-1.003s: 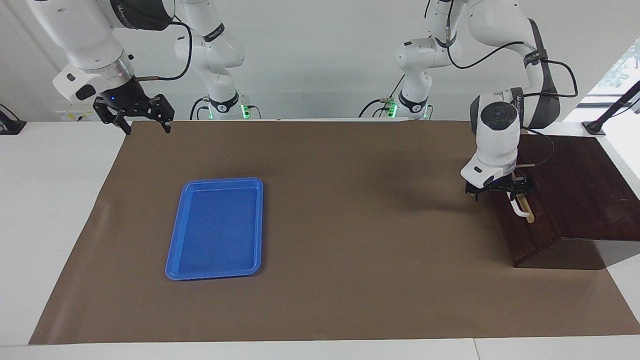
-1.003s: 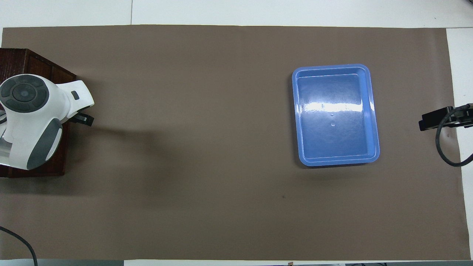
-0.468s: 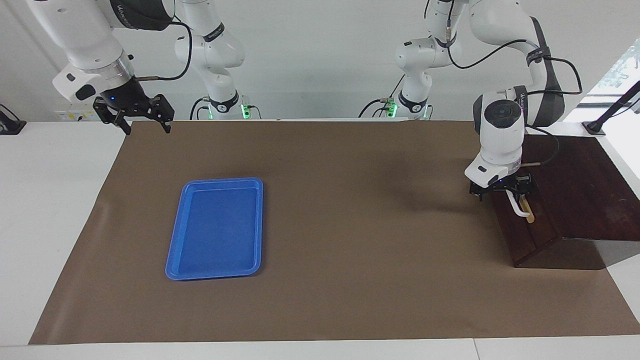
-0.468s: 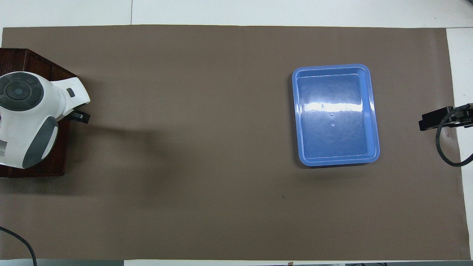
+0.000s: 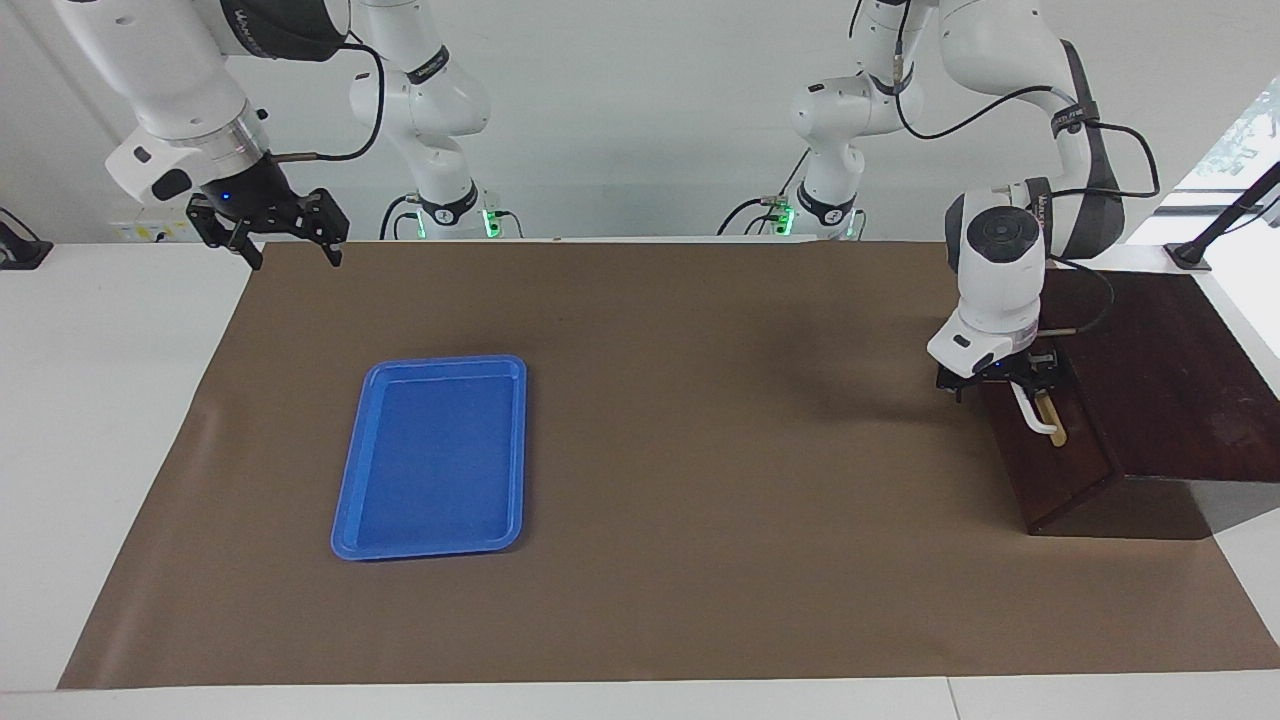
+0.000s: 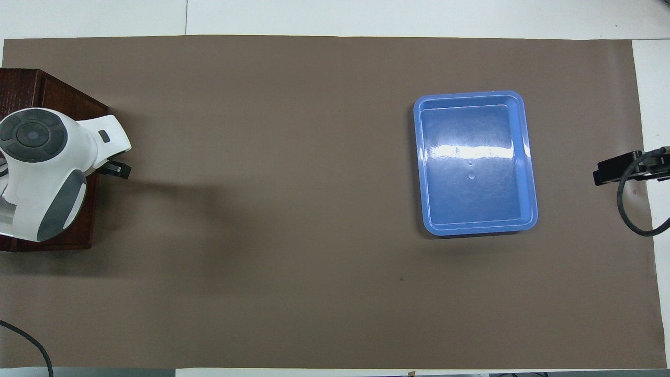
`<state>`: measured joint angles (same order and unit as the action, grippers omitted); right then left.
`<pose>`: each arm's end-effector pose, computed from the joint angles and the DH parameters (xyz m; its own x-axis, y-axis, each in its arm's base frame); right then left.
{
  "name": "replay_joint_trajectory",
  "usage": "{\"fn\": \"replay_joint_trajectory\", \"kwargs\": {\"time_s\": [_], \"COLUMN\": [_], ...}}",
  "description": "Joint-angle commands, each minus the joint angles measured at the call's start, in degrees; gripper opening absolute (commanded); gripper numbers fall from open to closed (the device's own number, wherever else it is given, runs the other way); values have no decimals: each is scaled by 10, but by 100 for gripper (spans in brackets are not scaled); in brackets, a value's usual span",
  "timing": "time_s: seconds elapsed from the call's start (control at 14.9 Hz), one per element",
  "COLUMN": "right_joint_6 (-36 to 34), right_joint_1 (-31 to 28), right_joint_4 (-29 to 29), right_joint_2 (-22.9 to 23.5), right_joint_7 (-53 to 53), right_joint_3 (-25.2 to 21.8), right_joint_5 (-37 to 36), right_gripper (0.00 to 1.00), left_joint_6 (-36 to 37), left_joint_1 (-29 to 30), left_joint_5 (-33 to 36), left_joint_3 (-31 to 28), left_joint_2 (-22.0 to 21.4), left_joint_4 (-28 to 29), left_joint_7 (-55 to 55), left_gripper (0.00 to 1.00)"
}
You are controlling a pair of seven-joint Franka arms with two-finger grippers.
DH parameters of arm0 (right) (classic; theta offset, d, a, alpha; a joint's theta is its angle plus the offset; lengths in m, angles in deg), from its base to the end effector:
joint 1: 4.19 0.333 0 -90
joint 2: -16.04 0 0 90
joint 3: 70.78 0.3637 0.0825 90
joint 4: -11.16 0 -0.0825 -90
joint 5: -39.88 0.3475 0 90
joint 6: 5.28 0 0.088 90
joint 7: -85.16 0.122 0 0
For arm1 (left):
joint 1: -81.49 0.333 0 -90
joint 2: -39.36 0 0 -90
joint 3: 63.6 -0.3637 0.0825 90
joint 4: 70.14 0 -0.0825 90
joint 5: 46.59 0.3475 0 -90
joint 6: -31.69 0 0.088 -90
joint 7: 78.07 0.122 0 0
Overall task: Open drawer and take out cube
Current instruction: 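Pull the drawer open toward the robot with the left gripper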
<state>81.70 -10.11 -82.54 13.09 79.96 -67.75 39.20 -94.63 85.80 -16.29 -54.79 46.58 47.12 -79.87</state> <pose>0.4914 -0.0255 0.6509 0.9970 0.0395 -0.0669 0.0402 -0.9992 0.0086 0.5563 -0.0176 0.4412 0.9383 -0.3454 -0.0149 -0.3222 -0.8579 -0.4003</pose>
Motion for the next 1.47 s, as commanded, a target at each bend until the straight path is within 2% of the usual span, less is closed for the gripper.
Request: {"fn": "replay_joint_trajectory", "kwargs": {"time_s": [0.0, 0.13, 0.33, 0.67, 1.2, 1.27, 1.4], "right_joint_6": [6, 6, 6, 6, 5, 5, 5], "right_joint_1": [-8, -8, -8, -8, -8, -8, -8], "right_joint_4": [-10, -10, -10, -10, -14, -14, -14], "right_joint_2": [-8, -8, -8, -8, -12, -11, -11], "right_joint_7": [-10, -10, -9, -10, -10, -10, -10], "right_joint_3": [4, 4, 4, 4, 4, 4, 4], "right_joint_5": [-10, -10, -10, -9, -9, -9, -9], "right_gripper": [100, 100, 100, 100, 100, 100, 100], "left_joint_6": [-13, -12, -12, -6, 12, 19, 92], "left_joint_1": [-50, -69, -104, -132, -137, -134, -132], "left_joint_5": [3, -12, -86, -97, -131, -132, -162], "left_joint_3": [1, 3, 1, 2, 1, 1, 1], "left_joint_2": [10, 11, 11, 11, 17, 19, 37], "left_joint_4": [2, 2, -2, -4, -23, -33, -111], "left_joint_7": [-102, -148, -193, -218, -218, -218, -218], "left_gripper": [100, 100, 100, 100, 100, 100, 100]}}
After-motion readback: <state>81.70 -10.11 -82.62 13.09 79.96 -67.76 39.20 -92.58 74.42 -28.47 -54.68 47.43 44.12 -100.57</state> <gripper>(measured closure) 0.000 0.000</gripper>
